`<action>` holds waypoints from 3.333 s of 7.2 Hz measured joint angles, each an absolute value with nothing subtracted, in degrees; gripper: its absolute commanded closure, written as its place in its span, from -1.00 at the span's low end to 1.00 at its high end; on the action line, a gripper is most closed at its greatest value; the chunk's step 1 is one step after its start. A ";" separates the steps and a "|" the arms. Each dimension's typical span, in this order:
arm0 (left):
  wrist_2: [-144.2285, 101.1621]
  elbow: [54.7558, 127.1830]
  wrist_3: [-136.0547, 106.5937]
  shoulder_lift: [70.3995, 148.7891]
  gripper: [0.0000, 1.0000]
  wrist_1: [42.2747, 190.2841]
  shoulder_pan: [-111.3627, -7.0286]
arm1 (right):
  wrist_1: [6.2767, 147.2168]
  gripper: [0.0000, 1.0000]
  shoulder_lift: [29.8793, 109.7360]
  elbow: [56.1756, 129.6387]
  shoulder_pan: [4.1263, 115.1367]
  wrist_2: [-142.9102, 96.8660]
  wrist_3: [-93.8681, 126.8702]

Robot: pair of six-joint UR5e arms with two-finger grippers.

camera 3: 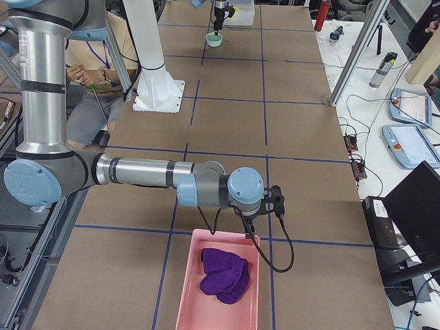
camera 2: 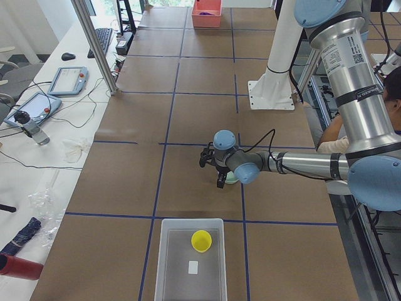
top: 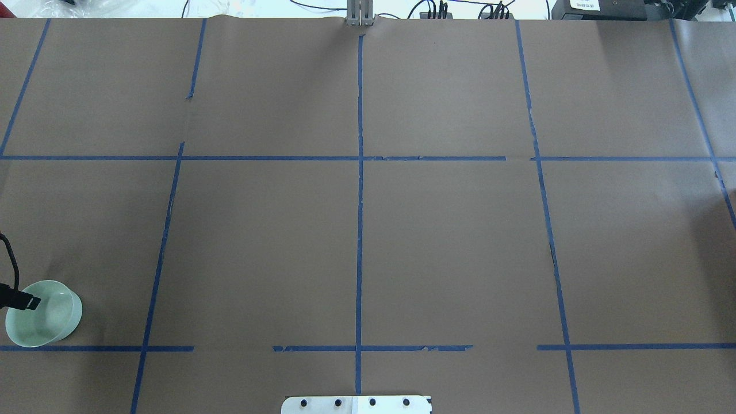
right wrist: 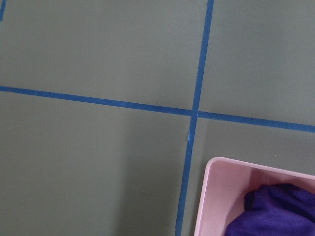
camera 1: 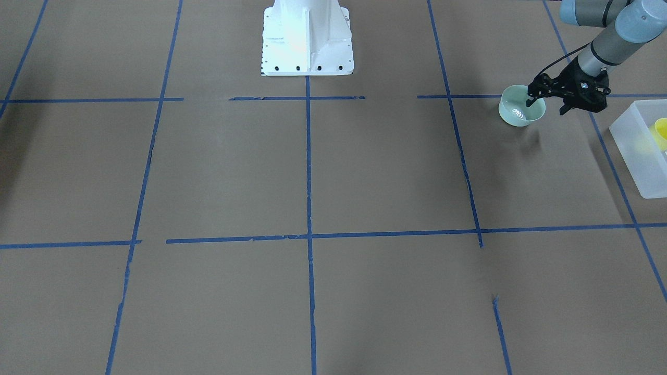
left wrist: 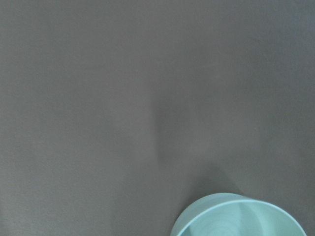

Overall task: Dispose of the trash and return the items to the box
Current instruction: 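Reach the left gripper down to the pale green bowl, then close the left gripper on the pale green bowl's rim, then lift the pale green bowl toward the clear bin, then lower the pale green bowl into the clear bin and release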

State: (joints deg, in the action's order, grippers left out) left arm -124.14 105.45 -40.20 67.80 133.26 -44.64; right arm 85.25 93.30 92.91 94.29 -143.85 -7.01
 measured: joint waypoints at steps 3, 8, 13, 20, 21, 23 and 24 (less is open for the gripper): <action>-123.38 104.33 -42.13 67.65 -0.69 133.67 -42.82 | 85.24 -1.00 93.44 92.91 94.19 -143.98 -6.79; -123.65 101.95 -42.41 69.55 0.64 133.71 -41.80 | 85.21 -1.00 94.04 93.15 93.36 -144.40 -6.69; -123.78 101.29 -42.26 70.46 1.00 134.77 -41.55 | 85.24 -1.00 94.01 93.08 92.37 -144.41 -6.66; -137.29 101.48 -10.10 72.72 1.00 127.40 -72.30 | 85.16 -1.00 93.50 92.94 91.04 -144.25 -6.67; -133.03 99.58 2.59 76.32 1.00 118.44 -79.48 | 85.17 -1.00 93.43 92.88 90.70 -144.22 -6.68; -124.59 89.33 27.37 87.73 1.00 103.11 -93.81 | 85.15 -1.00 93.36 92.83 90.05 -144.21 -6.44; -123.21 82.54 34.63 91.19 1.00 101.08 -97.99 | 85.11 -1.00 93.34 92.82 89.96 -144.21 -6.07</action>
